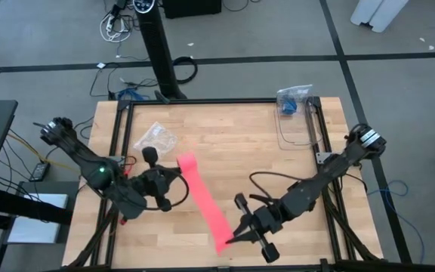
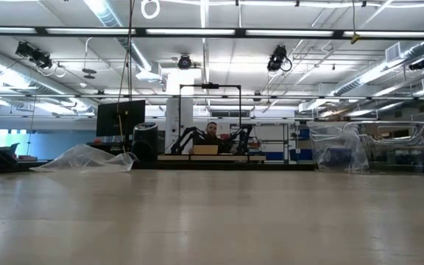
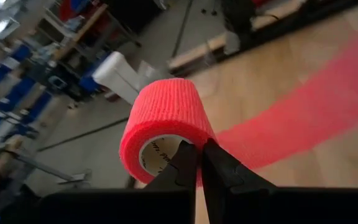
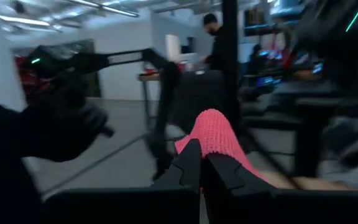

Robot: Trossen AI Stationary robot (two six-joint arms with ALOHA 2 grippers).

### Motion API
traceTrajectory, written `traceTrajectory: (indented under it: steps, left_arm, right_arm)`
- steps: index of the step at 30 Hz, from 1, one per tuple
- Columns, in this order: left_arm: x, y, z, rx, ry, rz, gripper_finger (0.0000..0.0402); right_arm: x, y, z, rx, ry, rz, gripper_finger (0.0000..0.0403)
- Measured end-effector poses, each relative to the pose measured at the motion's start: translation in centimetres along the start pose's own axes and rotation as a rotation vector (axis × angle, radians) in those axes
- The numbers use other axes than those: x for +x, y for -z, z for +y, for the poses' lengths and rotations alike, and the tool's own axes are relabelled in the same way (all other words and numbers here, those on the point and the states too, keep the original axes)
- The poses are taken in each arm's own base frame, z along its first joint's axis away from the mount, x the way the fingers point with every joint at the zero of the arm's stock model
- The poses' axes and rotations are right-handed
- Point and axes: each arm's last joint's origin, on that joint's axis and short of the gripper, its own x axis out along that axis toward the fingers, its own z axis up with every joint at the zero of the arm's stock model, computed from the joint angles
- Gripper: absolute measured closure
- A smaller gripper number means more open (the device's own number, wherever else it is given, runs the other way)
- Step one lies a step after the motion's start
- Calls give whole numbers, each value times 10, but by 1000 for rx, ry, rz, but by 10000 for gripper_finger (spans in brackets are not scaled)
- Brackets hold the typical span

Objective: Roll bandage
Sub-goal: Roll the pink bandage

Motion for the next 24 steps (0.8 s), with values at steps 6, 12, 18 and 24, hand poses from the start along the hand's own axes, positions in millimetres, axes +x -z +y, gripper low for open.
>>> traceTrajectory:
  steps: [6,12,18,24]
  left_arm:
    - [10,21,-19,-34,69,23,389]
    - [20,34,-37,-50,98,14,389]
    - [27,39,-50,-48,137,-9,389]
    - [31,30,-60,-59,191,-74,389]
  right_arm:
    - [-1,-47,-18,-94,98,-64,401]
    - [-6,-86,-48,-154,246,-153,402]
    - [-14,-108,-80,-164,347,-206,402]
    - [-15,-108,-113,-141,439,-204,402]
